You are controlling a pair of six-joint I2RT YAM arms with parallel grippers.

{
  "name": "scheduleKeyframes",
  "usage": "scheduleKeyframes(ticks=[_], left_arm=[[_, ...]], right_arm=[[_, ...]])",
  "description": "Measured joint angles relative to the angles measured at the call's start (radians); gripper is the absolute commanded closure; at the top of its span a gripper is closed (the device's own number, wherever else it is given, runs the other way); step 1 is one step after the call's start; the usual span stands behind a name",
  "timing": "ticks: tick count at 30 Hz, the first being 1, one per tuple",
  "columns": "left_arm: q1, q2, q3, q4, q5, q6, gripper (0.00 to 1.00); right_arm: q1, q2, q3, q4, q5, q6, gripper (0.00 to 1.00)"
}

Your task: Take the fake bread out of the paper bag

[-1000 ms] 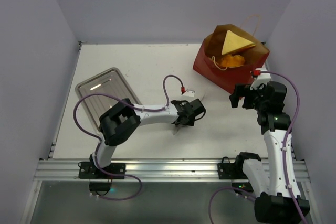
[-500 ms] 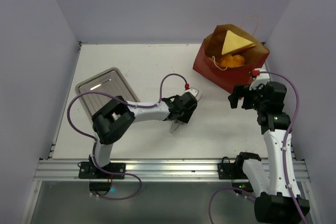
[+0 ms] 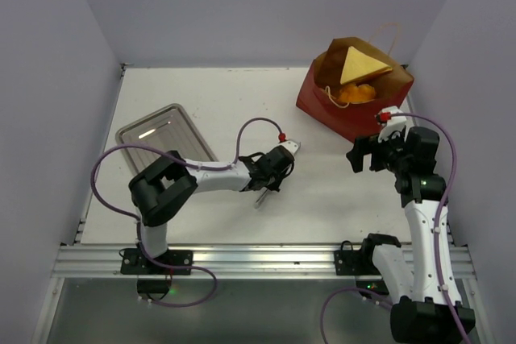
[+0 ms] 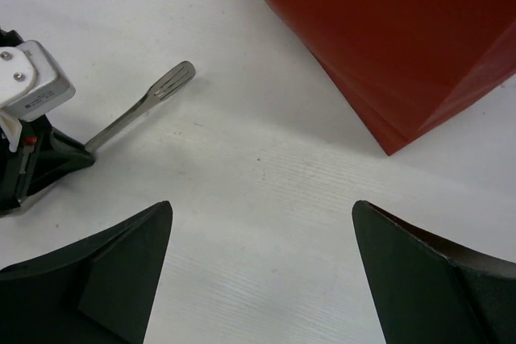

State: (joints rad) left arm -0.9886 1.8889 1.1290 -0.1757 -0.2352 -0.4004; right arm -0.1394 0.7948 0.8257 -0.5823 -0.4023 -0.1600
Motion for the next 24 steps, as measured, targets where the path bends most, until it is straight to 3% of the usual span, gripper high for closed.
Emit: scheduleKeyframes(ticks=[8,10,18,24], left_arm=[[0.000,-0.157,-0.144,-0.006,0.040,-0.013,1.00],[0.000,-0.241,-0.191,-0.005,0.060,-0.027,0.93],[0.005,-0.660,-0.346,0.071,0.142,-0.079,0.70],[0.035,-0.827,-0.403,0.094,0.198,-0.114,0.60]], right_arm=[[0.001,-0.065,0.002,-0.042,-0.106,-0.105,0.01],[0.001,-0.058,0.043,-0.094,-0.118,-0.123,0.01],[0.002,0.107,0.497,-0.216,-0.124,-0.084,0.04],[0.002,0.208,0.710,-0.241,-0.088,0.039,0.04]])
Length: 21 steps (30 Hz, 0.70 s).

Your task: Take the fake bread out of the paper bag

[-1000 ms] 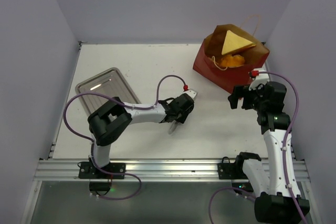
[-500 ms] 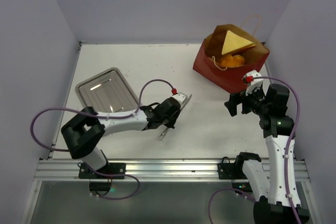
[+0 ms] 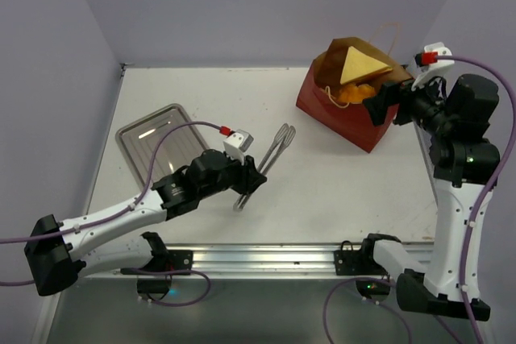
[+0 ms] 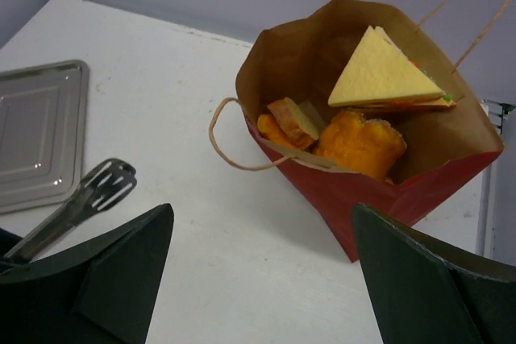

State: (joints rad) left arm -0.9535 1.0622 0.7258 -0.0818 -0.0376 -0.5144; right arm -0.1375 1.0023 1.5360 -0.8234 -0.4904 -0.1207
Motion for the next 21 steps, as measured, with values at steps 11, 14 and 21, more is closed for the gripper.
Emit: scheduleKeyframes(ticks=[11,14,21], left_arm=[[0.011,-0.152,-0.191,0.137,0.135,-0.131,0.54],[0.011,-0.193,-0.235,0.154,0.148,-0.161,0.54],[0.011,-0.285,-0.246,0.156,0.157,-0.182,0.54]], right_arm=[[0.000,0.302,0.200,0.029,0.183,0.065,0.06],[0.000,0.387,0.206,0.034,0.227,0.057,0.15],[-0.001,0.465,0.189,0.048,0.390,0.059,0.34]])
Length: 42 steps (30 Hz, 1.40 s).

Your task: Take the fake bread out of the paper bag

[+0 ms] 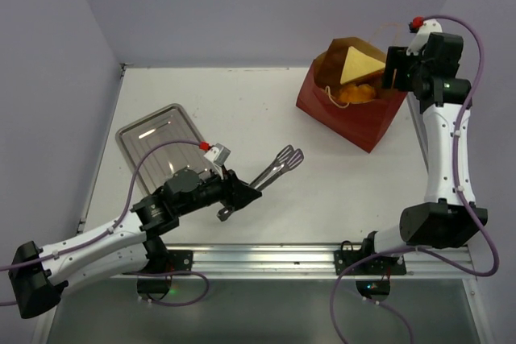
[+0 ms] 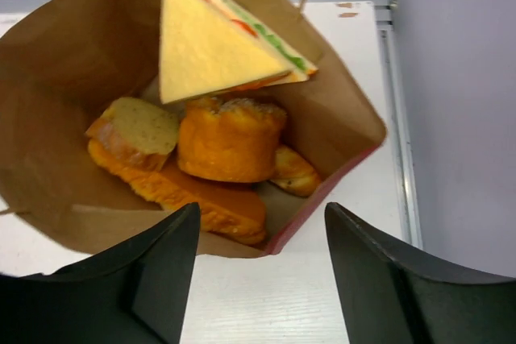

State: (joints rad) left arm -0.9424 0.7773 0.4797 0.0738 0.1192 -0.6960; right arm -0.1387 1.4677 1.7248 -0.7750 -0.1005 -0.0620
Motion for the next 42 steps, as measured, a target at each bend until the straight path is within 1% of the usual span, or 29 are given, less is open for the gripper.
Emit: scheduleKeyframes(ticks=[6,11,16,19,20,21,22,25,26,28,30,31,34,37,42], left_arm=[[0.000,-0.041,-0.028,0.008,0.002,-0.001,0.54],[0.000,-0.043,-0.058,0.005,0.004,-0.001,0.54],[0.000,-0.041,-0.060,0.008,0.004,0.000,0.54],[0.000,-0.031,-0.060,0.009,0.004,0.000,0.54],[0.000,-0.027,-0.060,0.010,0.005,0.000,0.54],[0.000,-0.024,-0.060,0.011,0.005,0.000,0.54],[0.000,-0.022,-0.061,0.014,0.005,0.000,0.54],[0.000,-0.020,-0.062,0.015,0.005,0.000,0.55],[0.000,-0.020,-0.062,0.014,0.005,-0.001,0.55],[0.000,-0.020,-0.062,0.014,0.008,-0.001,0.55],[0.000,-0.021,-0.062,0.014,0.008,-0.001,0.55],[0.000,-0.021,-0.062,0.014,0.008,-0.001,0.55],[0.000,-0.035,-0.062,0.010,0.008,-0.001,0.55],[0.000,-0.062,-0.062,0.004,0.008,-0.001,0.55],[0.000,-0.106,-0.062,-0.015,-0.001,-0.001,0.55]], right_arm=[[-0.019,-0.002,-0.019,0.035,0.141,0.061,0.37],[-0.050,0.016,-0.074,0.040,0.170,0.175,0.42],[-0.109,0.085,-0.084,0.045,0.139,0.270,0.45],[-0.123,0.117,-0.090,0.056,0.103,0.301,0.51],[-0.123,0.121,-0.096,0.063,0.089,0.309,0.56],[-0.122,0.122,-0.101,0.066,0.074,0.315,0.58],[-0.122,0.122,-0.108,0.072,0.059,0.325,0.65],[-0.122,0.122,-0.124,0.095,0.016,0.350,0.72],[-0.122,0.119,-0.136,0.104,0.002,0.359,0.76],[-0.122,0.106,-0.168,0.120,-0.024,0.383,0.81],[-0.122,0.086,-0.207,0.134,-0.050,0.406,0.90],[-0.122,0.076,-0.221,0.137,-0.059,0.420,0.92],[-0.123,0.034,-0.262,0.152,-0.095,0.455,0.97],[-0.124,-0.022,-0.312,0.159,-0.134,0.499,0.99],[-0.124,-0.135,-0.386,0.151,-0.185,0.589,0.97]])
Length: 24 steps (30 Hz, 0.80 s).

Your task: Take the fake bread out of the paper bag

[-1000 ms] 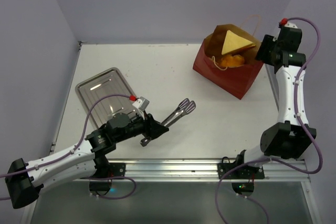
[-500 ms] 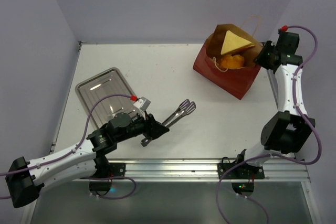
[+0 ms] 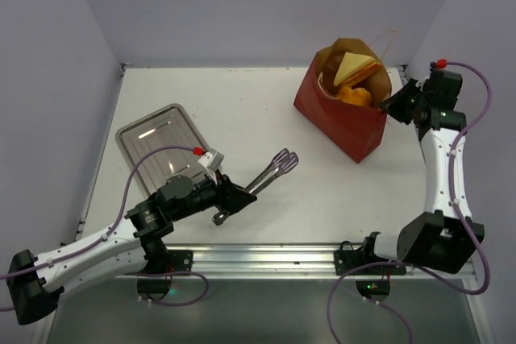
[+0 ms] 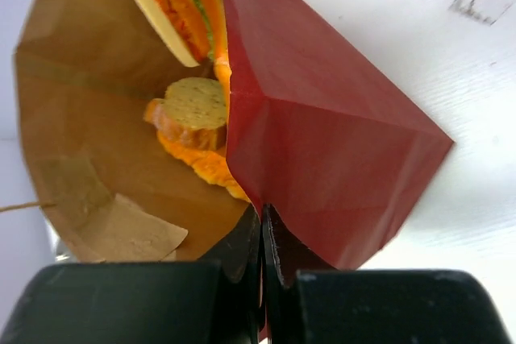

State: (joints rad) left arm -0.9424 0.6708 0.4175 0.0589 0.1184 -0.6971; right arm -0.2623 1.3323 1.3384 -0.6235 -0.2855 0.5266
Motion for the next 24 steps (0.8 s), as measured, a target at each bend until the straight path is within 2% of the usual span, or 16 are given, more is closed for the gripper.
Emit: scheduleKeyframes(ticks=[3,4,9,10,14,15,16,18,24], left_arm=[[0.000,-0.011,0.000,-0.010,-0.005,0.000,0.55],[0.000,-0.014,0.000,-0.016,-0.008,0.000,0.55],[0.000,-0.018,0.000,-0.035,-0.016,-0.002,0.56],[0.000,-0.019,0.000,-0.039,-0.018,-0.002,0.56],[0.000,-0.022,0.000,-0.043,-0.019,-0.003,0.56],[0.000,-0.024,0.000,-0.045,-0.019,-0.003,0.56],[0.000,-0.026,0.000,-0.048,-0.019,-0.003,0.56],[0.000,-0.031,0.000,-0.053,-0.021,-0.003,0.56],[0.000,-0.049,0.000,-0.074,-0.026,-0.003,0.56]], right_arm=[[0.000,-0.088,-0.054,-0.010,-0.027,0.044,0.94],[0.000,-0.115,-0.072,-0.012,-0.034,0.050,0.88],[0.000,-0.209,-0.161,-0.020,-0.063,0.027,0.71],[0.000,-0.217,-0.177,-0.020,-0.069,0.009,0.63],[0.001,-0.245,-0.203,-0.029,-0.088,-0.090,0.42],[0.001,-0.255,-0.203,-0.029,-0.099,-0.121,0.32],[0.001,-0.267,-0.202,-0.034,-0.108,-0.151,0.28],[0.001,-0.295,-0.197,-0.048,-0.130,-0.225,0.22],[0.002,-0.361,-0.122,-0.066,-0.162,-0.431,0.18]])
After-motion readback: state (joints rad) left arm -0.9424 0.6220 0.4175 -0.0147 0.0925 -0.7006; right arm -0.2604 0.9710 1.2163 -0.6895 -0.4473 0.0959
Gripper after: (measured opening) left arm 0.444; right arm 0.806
